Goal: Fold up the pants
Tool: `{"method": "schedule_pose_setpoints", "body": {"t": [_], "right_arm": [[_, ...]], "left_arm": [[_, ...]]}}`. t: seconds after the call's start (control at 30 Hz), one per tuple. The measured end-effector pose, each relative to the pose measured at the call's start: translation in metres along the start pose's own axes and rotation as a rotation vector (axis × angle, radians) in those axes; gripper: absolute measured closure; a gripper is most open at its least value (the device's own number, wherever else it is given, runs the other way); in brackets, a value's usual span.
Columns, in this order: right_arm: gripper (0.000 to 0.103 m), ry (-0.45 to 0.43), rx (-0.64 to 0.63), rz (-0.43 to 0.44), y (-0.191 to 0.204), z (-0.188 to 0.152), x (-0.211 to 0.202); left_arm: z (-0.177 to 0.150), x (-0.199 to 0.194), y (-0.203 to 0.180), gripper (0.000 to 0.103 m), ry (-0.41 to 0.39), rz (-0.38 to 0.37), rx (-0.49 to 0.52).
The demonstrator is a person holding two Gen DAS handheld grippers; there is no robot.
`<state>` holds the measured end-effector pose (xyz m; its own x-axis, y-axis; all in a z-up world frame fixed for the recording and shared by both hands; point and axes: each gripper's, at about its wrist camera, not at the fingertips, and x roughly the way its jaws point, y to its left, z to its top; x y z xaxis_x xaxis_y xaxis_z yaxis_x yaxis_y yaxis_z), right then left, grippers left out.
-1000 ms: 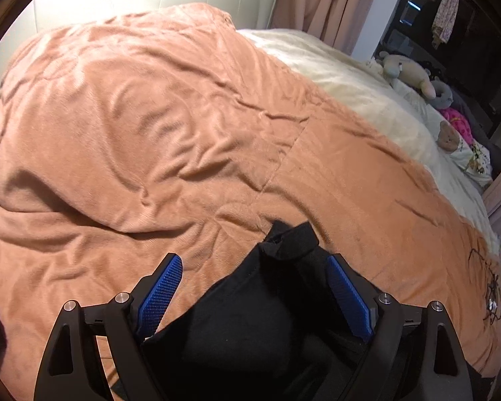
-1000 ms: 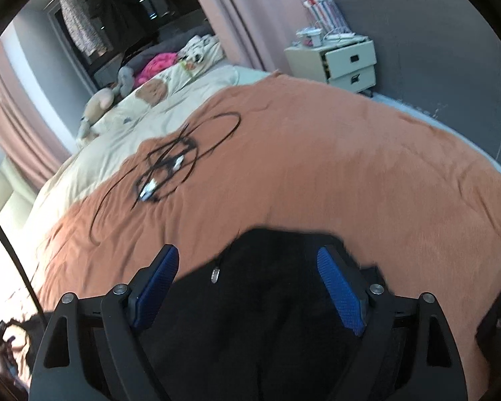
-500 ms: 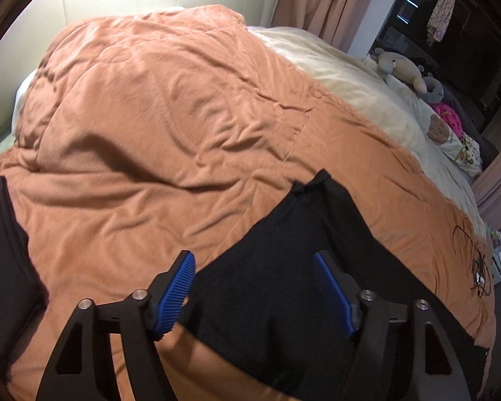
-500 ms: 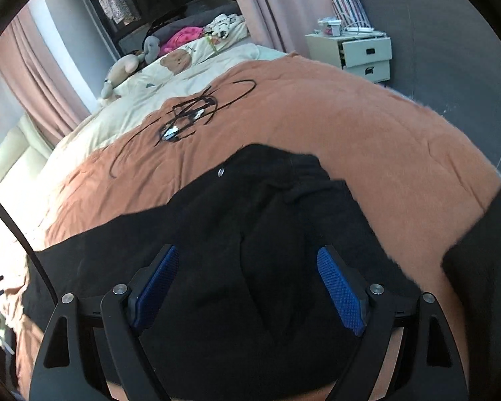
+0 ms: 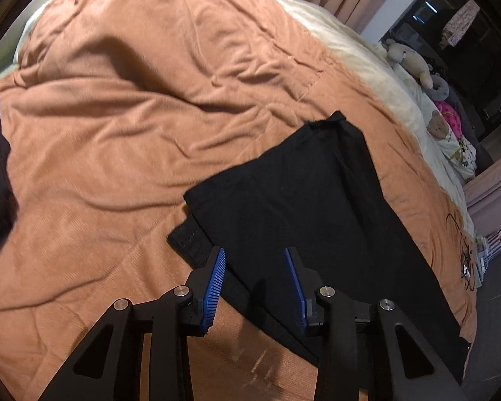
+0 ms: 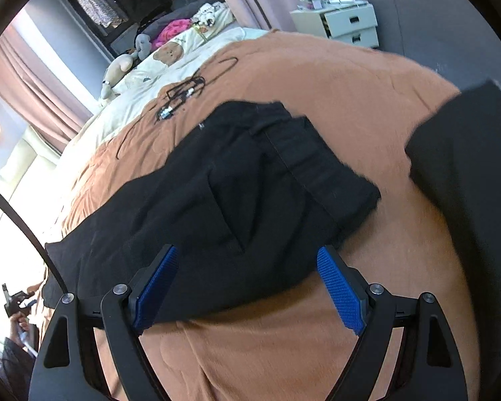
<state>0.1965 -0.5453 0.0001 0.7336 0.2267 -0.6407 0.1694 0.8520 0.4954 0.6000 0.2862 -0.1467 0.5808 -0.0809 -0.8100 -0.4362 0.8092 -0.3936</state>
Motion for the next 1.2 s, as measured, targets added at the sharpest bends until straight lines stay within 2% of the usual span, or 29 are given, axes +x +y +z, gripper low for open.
{"method": "schedule_pose_setpoints", "body": {"t": [0.1, 0.23, 0.37, 0.4, 0.47, 0.5, 0.6, 0.73, 0.77, 0.87, 1.0, 1.17, 1.2], "right_arm": [[0.019, 0.026, 0.038, 0.015, -0.011, -0.007, 0.006], [0.019, 0.038, 0.101, 0.04, -0.024, -0.007, 0.012], [0.019, 0.041, 0.184, 0.069, -0.039, -0.007, 0.018], [0.019, 0.036, 0.209, 0.083, -0.043, -0.007, 0.02], [0.019, 0.024, 0.236, 0.099, -0.05, -0.008, 0.023], [0.019, 0.019, 0.241, 0.109, -0.052, -0.009, 0.024], [0.019, 0.005, 0.25, 0.118, -0.054, -0.01, 0.03], [0.043, -0.016, 0.287, 0.09, -0.062, -0.002, 0.041], [0.06, -0.015, 0.303, 0.093, -0.065, 0.0, 0.044], [0.093, 0.007, 0.316, 0.084, -0.073, 0.006, 0.051], [0.098, -0.018, 0.31, 0.104, -0.076, 0.008, 0.041], [0.1, -0.068, 0.316, 0.111, -0.078, -0.001, 0.029], [0.1, -0.066, 0.297, 0.104, -0.076, -0.003, 0.03]], "left_arm": [[-0.005, 0.012, 0.003, 0.065, 0.016, 0.03, -0.011], [-0.009, 0.028, 0.012, 0.065, 0.024, 0.017, -0.059], [-0.011, 0.036, 0.012, 0.068, 0.01, 0.018, -0.058], [-0.011, 0.037, 0.012, 0.077, 0.009, 0.022, -0.055], [-0.011, 0.041, 0.014, 0.085, 0.018, 0.037, -0.064], [-0.011, 0.041, 0.015, 0.093, 0.015, 0.046, -0.071], [-0.011, 0.04, 0.016, 0.1, 0.008, 0.049, -0.084], [-0.013, 0.035, 0.014, 0.102, 0.004, 0.048, -0.09], [-0.014, 0.033, 0.015, 0.102, 0.008, 0.042, -0.096], [-0.014, 0.024, 0.016, 0.102, 0.016, 0.017, -0.104], [-0.013, 0.012, 0.017, 0.102, 0.012, 0.008, -0.089], [-0.019, 0.013, 0.021, 0.101, 0.057, 0.006, -0.086], [-0.019, 0.013, 0.021, 0.097, 0.062, 0.013, -0.087]]}}
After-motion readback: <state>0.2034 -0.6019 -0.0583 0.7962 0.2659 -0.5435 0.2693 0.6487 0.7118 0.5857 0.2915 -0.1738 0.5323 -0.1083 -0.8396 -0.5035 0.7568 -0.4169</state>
